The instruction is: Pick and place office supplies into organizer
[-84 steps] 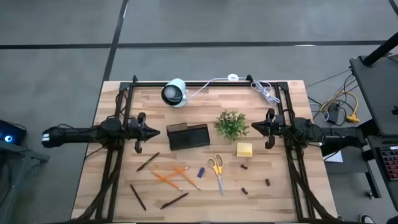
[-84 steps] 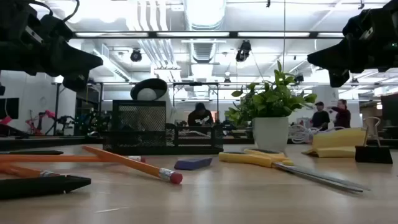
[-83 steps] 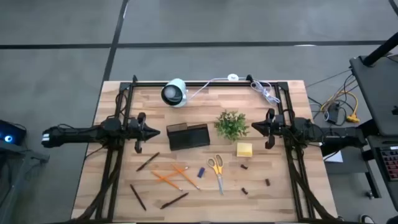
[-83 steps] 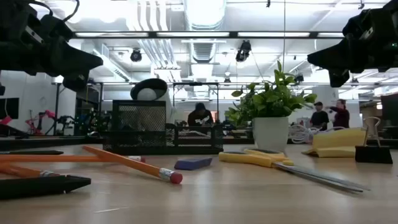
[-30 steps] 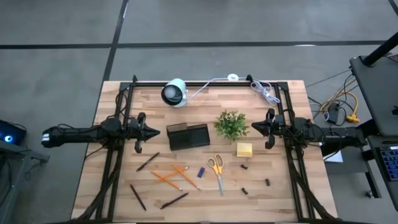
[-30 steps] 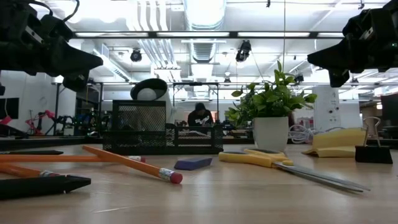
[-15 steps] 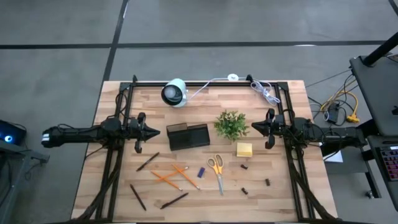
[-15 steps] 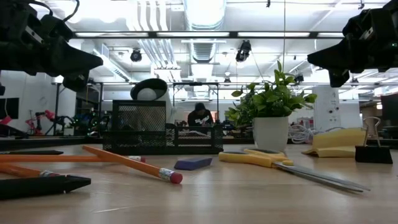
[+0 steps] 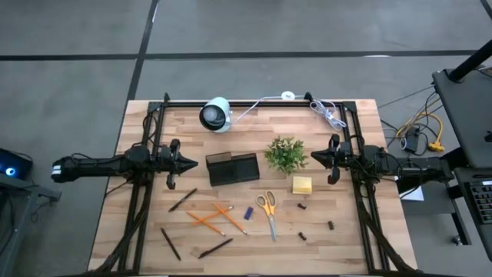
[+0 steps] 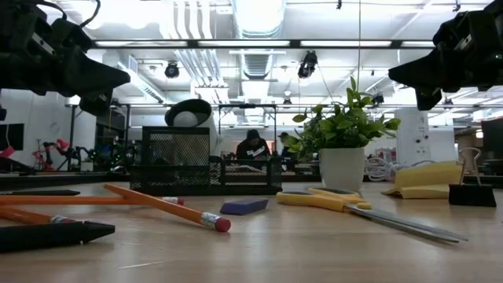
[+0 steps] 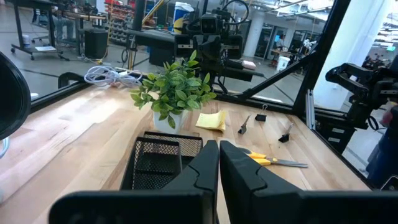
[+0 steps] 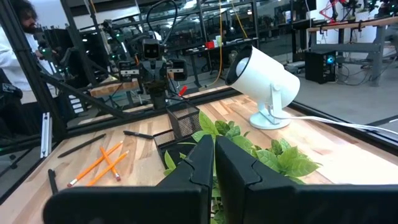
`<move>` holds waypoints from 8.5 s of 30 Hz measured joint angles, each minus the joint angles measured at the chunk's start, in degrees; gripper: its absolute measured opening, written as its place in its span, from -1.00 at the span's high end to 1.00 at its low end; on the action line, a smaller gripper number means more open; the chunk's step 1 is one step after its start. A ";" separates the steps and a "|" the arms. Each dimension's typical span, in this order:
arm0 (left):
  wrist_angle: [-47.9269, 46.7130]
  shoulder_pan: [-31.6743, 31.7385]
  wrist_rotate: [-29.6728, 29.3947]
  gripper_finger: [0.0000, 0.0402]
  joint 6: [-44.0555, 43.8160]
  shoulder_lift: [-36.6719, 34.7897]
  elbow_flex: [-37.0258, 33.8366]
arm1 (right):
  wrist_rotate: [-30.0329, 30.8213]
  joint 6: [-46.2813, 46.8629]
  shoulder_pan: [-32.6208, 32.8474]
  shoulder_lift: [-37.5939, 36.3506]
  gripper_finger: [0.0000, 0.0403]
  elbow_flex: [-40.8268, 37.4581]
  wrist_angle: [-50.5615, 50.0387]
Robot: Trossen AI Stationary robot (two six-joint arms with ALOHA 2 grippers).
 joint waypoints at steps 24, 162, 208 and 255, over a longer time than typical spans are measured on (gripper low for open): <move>-0.02 0.01 -0.17 1.00 6.16 0.00 0.00 | 0.00 0.03 0.00 0.00 0.96 0.00 0.12; 42.82 0.07 -12.37 0.34 -15.05 10.03 2.79 | -10.34 17.01 24.13 66.95 0.12 59.28 -59.83; 42.30 0.05 -12.38 0.34 -14.96 10.12 2.05 | -7.30 33.30 26.56 84.04 -0.24 56.52 -54.06; 41.48 0.05 -12.39 0.34 -14.96 10.10 1.95 | -6.32 36.31 27.02 83.93 0.39 48.09 -45.54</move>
